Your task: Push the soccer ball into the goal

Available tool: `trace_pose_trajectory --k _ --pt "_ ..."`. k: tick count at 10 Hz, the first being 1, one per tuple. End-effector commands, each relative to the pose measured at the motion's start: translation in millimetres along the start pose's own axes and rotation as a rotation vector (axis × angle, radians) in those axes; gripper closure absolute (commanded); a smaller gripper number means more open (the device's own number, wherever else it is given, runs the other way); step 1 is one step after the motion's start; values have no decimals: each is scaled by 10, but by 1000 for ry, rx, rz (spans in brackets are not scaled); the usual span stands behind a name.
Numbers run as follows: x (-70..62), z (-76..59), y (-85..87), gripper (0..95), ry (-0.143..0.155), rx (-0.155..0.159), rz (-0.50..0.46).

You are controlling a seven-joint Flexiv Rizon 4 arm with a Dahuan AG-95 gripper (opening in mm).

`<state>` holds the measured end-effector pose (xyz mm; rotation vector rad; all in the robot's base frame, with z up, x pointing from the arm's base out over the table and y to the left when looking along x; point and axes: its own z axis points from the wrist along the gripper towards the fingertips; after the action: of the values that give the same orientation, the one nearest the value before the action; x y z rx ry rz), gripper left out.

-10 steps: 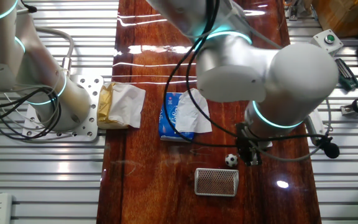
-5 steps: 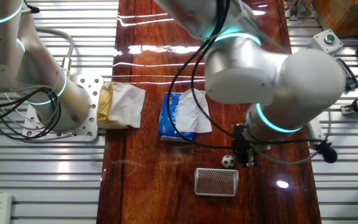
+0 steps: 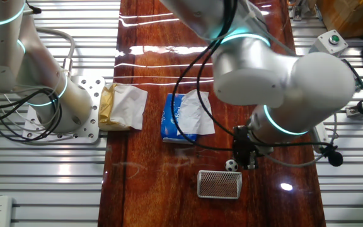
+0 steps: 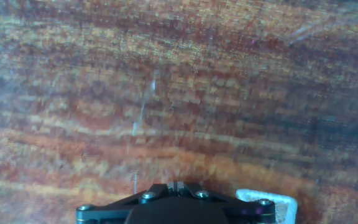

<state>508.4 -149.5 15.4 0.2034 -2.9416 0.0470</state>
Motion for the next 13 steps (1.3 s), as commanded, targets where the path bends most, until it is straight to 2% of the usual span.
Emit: trace_pose_trajectory --k 1,2,3,4,5,7,8,11,13 --pt "68 11 17 950 25 44 14" --pt "107 29 29 950 35 96 2" --pt "126 39 35 950 28 124 -8" --pt "125 39 35 950 17 136 -13" --pt "118 35 32 950 -5 122 -11" --pt "120 -6 30 950 -71 86 -15" --pt "126 -29 31 950 -86 87 -21" --pt "148 -200 35 950 -103 40 -22" --pt "151 -248 38 950 -103 34 -31"
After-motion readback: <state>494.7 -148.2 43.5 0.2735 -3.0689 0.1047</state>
